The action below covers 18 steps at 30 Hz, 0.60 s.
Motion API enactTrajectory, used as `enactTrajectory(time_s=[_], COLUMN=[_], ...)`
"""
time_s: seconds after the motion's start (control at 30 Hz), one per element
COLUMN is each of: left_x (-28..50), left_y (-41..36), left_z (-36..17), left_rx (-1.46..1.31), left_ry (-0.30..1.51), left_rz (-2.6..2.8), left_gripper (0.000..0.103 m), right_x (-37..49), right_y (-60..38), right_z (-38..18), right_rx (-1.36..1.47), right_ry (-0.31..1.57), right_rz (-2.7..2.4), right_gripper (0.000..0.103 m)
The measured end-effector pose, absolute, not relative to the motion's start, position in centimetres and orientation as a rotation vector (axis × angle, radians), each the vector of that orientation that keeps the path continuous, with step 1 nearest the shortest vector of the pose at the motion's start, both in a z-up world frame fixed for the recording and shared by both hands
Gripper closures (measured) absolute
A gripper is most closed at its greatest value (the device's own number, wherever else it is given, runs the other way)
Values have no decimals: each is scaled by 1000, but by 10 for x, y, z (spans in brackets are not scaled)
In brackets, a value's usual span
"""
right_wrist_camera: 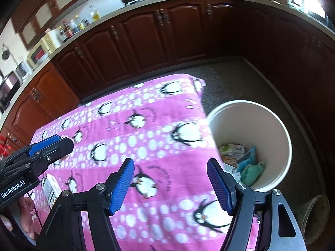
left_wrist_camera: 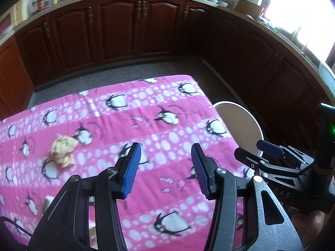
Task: Collect trash
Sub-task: 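Move both open grippers back over the crumpled paper and medicine box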
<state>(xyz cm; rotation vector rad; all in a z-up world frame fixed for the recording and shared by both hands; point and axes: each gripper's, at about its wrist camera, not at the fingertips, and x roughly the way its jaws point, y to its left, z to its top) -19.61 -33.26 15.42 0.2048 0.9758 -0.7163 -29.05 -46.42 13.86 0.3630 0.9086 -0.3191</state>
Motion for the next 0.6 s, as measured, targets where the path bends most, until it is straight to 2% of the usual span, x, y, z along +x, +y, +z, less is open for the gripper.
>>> enactTrajectory(time_s=[0.53,0.6], left_x=[-162,-150], left_y=[-251,-242], left_z=[134,127], left_rx=[179,180], left_ry=[1021,1040], left_rz=[-568,-544], left_gripper=[54,50], right_x=[-260,-256], right_y=[-399,-392], right_z=[126,123], right_rx=[292,281], right_ry=[967,978], right_rz=[-188,-173], right_gripper=[33,33])
